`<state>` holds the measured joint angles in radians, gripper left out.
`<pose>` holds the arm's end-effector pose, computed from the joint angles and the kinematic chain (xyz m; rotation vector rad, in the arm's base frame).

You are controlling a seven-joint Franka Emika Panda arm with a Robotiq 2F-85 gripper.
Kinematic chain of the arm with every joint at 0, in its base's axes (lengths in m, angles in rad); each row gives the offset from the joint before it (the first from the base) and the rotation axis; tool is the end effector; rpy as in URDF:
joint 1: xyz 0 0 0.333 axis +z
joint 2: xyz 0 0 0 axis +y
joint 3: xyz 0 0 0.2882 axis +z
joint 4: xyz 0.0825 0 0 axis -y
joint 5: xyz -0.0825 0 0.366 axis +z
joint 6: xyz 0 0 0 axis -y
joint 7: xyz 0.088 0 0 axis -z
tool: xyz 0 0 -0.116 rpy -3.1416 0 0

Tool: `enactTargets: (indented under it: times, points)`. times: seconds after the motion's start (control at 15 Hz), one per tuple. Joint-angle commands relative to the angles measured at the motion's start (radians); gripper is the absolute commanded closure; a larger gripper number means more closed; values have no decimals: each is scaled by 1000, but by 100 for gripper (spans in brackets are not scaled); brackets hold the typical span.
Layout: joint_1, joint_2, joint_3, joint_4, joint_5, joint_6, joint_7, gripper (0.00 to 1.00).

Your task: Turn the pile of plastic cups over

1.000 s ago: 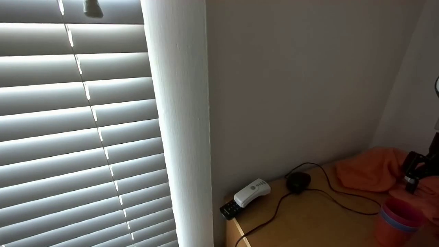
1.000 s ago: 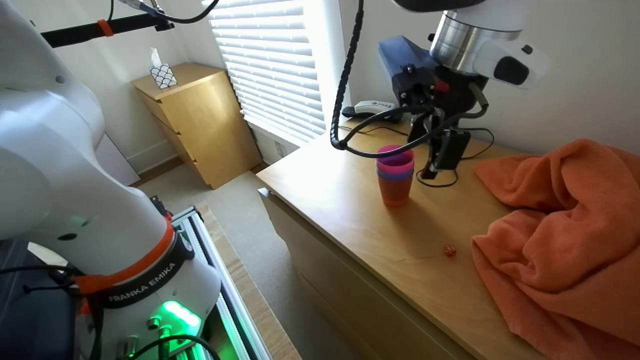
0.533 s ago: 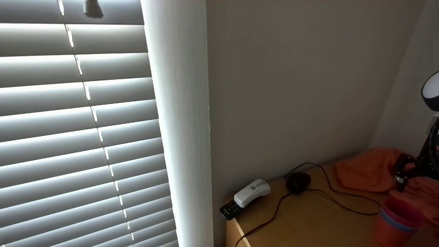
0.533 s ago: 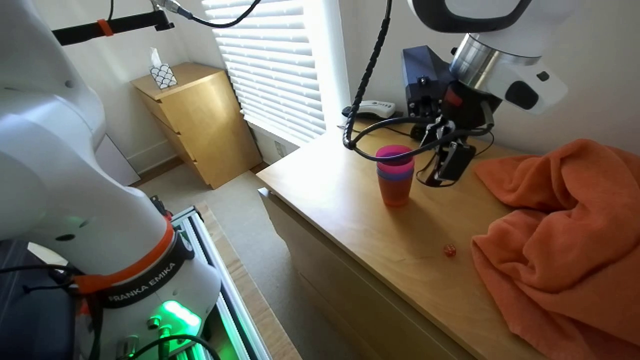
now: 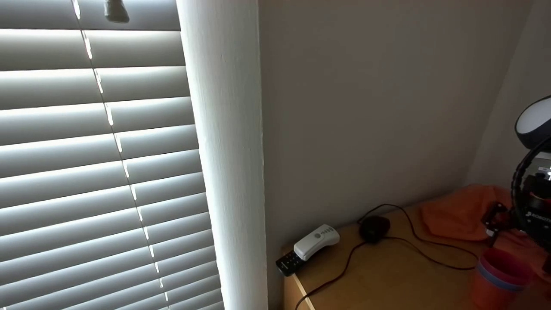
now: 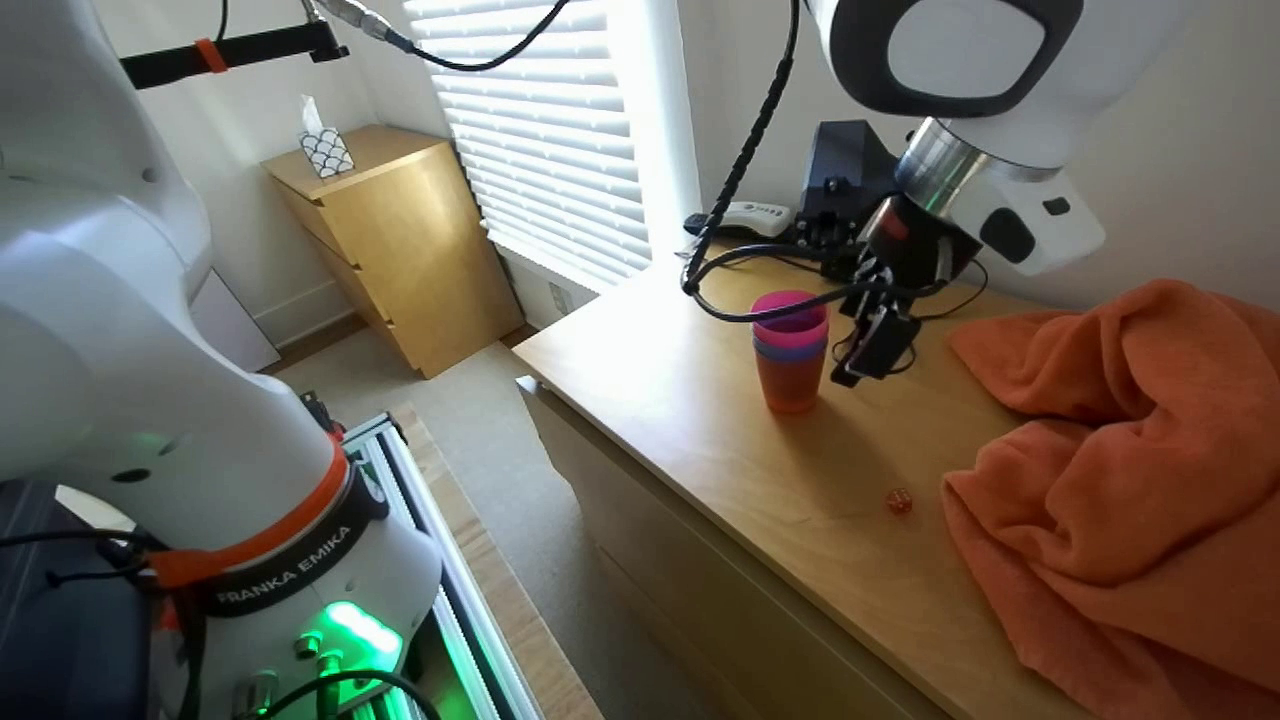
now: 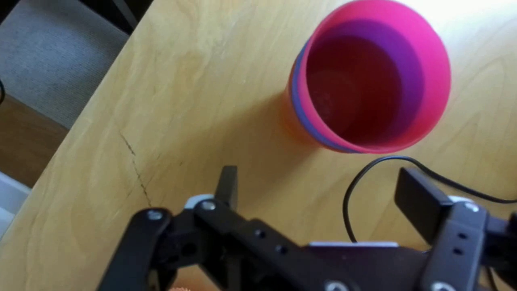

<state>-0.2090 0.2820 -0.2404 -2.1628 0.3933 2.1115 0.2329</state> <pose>0.4643 -0.2036 0.2261 -2.5367 1.2921 0.4114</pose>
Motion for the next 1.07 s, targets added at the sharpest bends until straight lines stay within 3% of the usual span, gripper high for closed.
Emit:
enactTargets:
  times: [0.0, 0.4, 1.0]
  points:
    - [-21, 81, 21, 52, 74, -21, 64, 0]
    - [-39, 174, 27, 112, 130, -65, 131, 0]
    - [-101, 281, 28, 234, 188, -290, 134, 0]
